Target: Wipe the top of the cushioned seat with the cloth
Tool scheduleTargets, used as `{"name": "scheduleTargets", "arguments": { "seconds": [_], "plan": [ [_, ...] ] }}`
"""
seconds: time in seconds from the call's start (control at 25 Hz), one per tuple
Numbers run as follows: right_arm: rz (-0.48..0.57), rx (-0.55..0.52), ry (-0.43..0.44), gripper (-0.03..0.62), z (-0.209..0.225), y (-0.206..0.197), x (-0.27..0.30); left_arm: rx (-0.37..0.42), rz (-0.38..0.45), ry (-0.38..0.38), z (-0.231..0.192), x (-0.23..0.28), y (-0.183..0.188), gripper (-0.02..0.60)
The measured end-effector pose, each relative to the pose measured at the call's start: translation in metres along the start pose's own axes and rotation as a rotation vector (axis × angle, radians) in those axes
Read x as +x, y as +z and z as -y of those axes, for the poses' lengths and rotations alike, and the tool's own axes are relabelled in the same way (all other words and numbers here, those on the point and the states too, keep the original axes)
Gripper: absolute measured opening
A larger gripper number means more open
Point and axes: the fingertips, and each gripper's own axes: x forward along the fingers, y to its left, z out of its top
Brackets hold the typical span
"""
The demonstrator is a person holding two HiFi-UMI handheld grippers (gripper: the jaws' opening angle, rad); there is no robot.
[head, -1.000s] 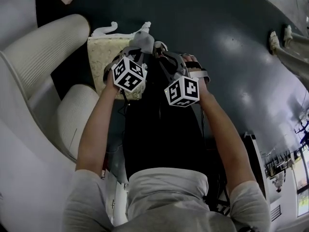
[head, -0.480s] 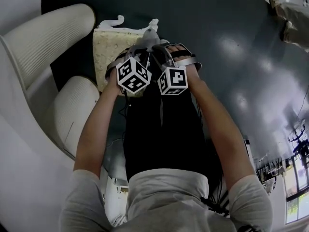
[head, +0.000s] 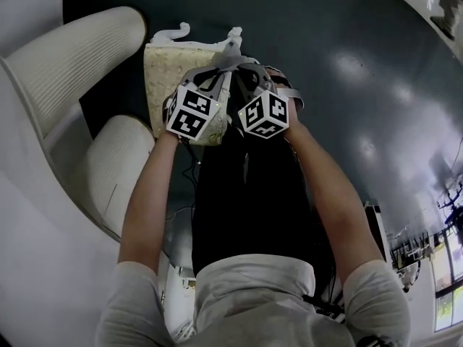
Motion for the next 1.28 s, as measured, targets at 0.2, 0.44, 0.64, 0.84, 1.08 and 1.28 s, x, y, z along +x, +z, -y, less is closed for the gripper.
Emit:
{"name": "scheduleTargets", "arguments": {
  "seconds": [0.2, 0.44, 0.64, 0.84, 1.08, 1.28],
  "plan": [
    [-0.05, 0.246, -0.09, 0.021, 0.011, -0.015, 0.003, -0.192, 0.069, 0.079, -0.028, -0.031, -0.027, 0.028],
    [-0.009, 0.452, -0.085, 0.021, -0.006, -0.018, 0.014, -0.259, 0.082, 0.122, -0.039, -0.052, -0.076, 0.026],
    [0.012, 0.518, -0.079, 0.021, -0.031, -0.025, 0.011, -0.266, 0.144, 0.084, -0.015, -0.066, -0.097, 0.026],
    [0.021, 0.49, -0.086, 0.021, -0.06, -0.026, 0.007, -0.267, 0.176, 0.067, 0.002, -0.077, -0.122, 0.026],
    [0.034, 0.474, -0.091, 0.021, -0.087, -0.034, 0.001, -0.234, 0.188, 0.049, 0.02, -0.087, -0.146, 0.026],
    [0.048, 0.43, -0.11, 0.021, -0.086, -0.036, -0.006, -0.192, 0.201, 0.048, 0.029, -0.094, -0.149, 0.026]
  ]
}}
